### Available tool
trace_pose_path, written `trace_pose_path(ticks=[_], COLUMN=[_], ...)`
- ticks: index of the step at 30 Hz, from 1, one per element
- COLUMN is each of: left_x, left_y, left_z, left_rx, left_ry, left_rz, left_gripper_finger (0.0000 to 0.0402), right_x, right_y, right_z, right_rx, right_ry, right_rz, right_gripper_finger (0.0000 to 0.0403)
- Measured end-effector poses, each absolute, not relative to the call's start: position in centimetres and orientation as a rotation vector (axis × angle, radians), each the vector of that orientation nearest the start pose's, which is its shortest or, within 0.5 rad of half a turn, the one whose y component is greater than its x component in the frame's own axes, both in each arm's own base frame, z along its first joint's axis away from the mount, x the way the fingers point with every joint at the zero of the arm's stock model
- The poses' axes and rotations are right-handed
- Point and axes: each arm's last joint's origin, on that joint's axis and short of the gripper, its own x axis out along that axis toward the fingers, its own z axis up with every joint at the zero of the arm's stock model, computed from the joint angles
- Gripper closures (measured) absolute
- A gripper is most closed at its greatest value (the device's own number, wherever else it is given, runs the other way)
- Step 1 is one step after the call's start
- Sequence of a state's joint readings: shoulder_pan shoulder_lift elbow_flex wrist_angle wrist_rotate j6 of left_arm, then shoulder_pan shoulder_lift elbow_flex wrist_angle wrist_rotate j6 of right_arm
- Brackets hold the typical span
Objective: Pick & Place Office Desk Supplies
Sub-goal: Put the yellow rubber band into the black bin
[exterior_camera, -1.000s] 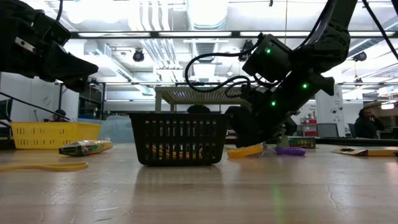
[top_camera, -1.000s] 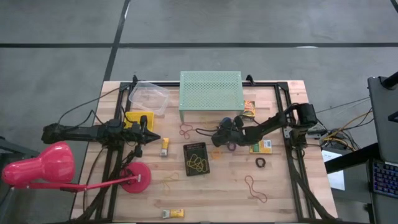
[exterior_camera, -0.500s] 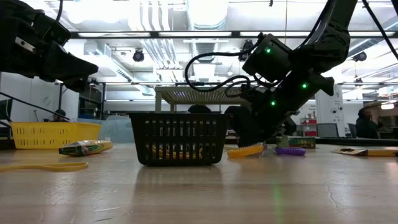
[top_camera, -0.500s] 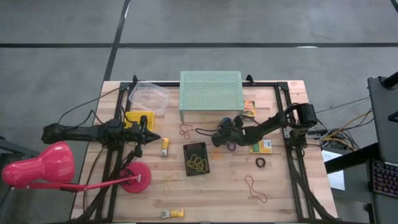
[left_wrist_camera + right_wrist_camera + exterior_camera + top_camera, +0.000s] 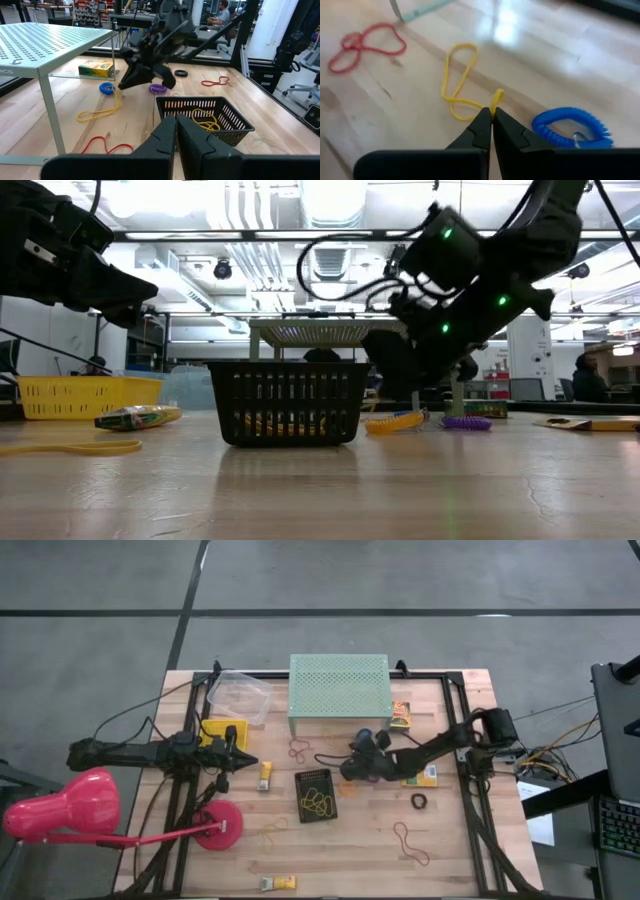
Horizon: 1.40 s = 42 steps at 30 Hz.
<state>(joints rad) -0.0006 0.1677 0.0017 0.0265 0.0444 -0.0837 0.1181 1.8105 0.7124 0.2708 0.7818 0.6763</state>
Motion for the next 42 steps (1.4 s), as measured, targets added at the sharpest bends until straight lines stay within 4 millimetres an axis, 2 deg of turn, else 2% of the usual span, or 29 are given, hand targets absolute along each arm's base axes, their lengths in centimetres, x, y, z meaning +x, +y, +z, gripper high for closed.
trace_pose_path(ticks=[6,12,19,29,36,42], left_x=[10.7,10.7,10.7,10.7,10.7,10.7], left_y=[-0.1,-0.1,-0.1,-0.1,-0.1,-0.1], left_z=[15.3,15.3,15.3,15.3,15.3,15.3], left_rx=[-0.086,-0.086,-0.086,-0.086,-0.086,-0.086], left_ry=[0.141,0.141,0.142,0.141,0.141,0.141], left_rz=[-0.039,-0.039,-0.039,-0.039,-0.039,-0.039], left_gripper_finger=[0.0378,0.0378,0.0378,0.0378,0.0378,0.0378], right_x=[30.5,30.3,29.6,28.6,28.7,29.3], right_y=[3.0,3.6,4.7,5.4,6.2,7.2], right_z=[12.1,14.1,16.8,20.7,23.9,25.1], right_rx=[0.193,0.168,0.006,-0.097,-0.122,-0.106], right_ry=[0.478,0.439,0.431,0.362,0.309,0.289], right_rz=[-0.79,-0.744,-0.643,-0.56,-0.332,-0.084], right_gripper_finger=[0.0394,0.0394,0.0394,0.0394,0.0394,0.0394])
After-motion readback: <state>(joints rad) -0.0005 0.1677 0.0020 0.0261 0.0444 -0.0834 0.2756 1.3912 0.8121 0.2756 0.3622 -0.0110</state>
